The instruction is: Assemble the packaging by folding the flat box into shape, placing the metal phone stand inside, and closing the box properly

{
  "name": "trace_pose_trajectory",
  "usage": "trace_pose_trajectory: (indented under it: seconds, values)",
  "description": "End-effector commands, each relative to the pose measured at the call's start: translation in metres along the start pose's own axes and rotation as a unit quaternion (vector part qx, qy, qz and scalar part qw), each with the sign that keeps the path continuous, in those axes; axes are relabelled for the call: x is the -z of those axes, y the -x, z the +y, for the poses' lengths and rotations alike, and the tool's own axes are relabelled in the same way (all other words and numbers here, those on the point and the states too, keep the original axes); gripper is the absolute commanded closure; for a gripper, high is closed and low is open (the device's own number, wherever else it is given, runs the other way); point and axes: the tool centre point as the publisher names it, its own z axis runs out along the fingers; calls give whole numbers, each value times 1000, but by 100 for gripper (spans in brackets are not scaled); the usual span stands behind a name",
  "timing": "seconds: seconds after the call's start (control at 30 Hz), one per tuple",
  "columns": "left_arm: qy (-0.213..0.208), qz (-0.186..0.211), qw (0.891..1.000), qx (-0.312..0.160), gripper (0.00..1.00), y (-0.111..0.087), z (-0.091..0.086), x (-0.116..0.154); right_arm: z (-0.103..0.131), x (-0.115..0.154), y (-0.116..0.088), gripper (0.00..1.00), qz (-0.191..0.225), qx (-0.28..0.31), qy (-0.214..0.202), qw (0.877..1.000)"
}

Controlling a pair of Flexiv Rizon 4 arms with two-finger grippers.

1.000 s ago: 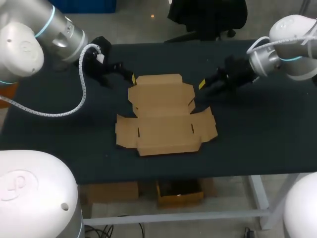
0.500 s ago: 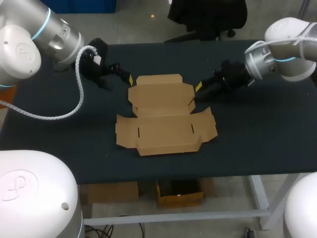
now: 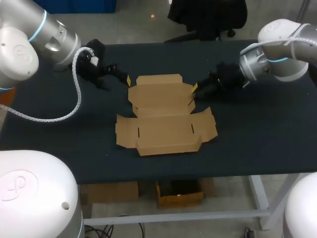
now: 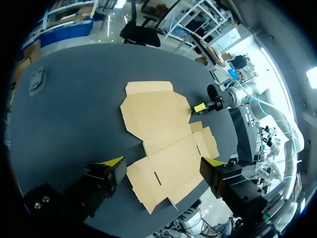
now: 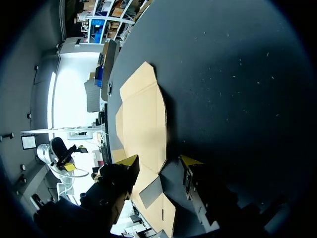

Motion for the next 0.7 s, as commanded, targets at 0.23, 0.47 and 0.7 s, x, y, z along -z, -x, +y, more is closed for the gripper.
trace_pose_trajectory:
  seconds: [0.23, 0.47, 0.7]
  values:
    - [-5, 0, 1000, 0, 0, 4, 4, 4, 9, -10, 0, 50, 16, -4, -6, 1000]
    - [-7, 2, 1000, 0, 0, 6, 6, 5, 11, -15, -5, 50, 25, -4, 1, 1000]
    - [-10, 4, 1000, 0, 0, 8, 9, 8, 12, -24, -7, 52, 34, -3, 7, 999]
